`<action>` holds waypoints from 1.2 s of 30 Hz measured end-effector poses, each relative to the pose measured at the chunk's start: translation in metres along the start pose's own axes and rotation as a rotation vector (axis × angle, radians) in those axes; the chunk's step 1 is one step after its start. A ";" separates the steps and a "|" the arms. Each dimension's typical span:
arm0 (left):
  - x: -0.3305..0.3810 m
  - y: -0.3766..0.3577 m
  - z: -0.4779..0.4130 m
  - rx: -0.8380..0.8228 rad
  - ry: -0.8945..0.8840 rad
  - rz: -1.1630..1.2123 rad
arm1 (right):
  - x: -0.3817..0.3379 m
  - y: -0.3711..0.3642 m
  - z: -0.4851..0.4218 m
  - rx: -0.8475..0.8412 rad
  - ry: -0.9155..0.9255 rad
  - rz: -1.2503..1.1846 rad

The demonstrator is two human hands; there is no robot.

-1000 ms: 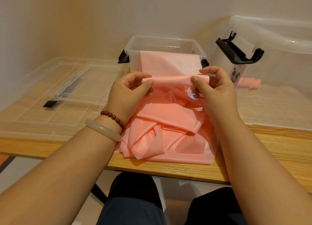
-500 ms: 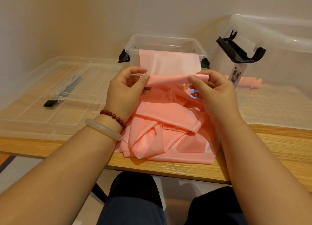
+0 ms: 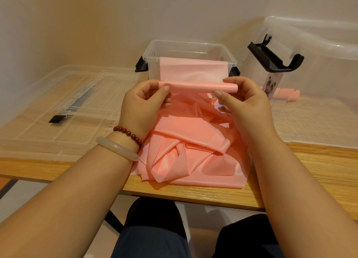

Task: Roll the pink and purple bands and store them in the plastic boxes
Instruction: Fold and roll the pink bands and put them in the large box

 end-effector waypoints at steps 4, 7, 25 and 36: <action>-0.003 0.003 -0.002 0.023 0.008 -0.008 | -0.002 0.002 0.000 0.041 0.012 0.018; -0.003 0.003 -0.002 0.029 0.004 -0.039 | -0.003 0.000 0.001 0.042 -0.024 -0.032; 0.004 -0.003 0.003 -0.056 -0.006 0.049 | -0.002 -0.004 0.003 -0.031 -0.014 -0.052; 0.002 0.003 -0.001 -0.007 -0.050 0.029 | -0.006 -0.005 0.006 0.004 -0.041 -0.080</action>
Point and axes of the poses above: each hand's wrist, its own z-axis away from the middle knuckle, its own y-axis out of the back of the hand, x = y × z, the point moved 6 cm from there along -z, towards the middle knuckle, and after that the axes turned 6 degrees about z, right-handed, at the moved point
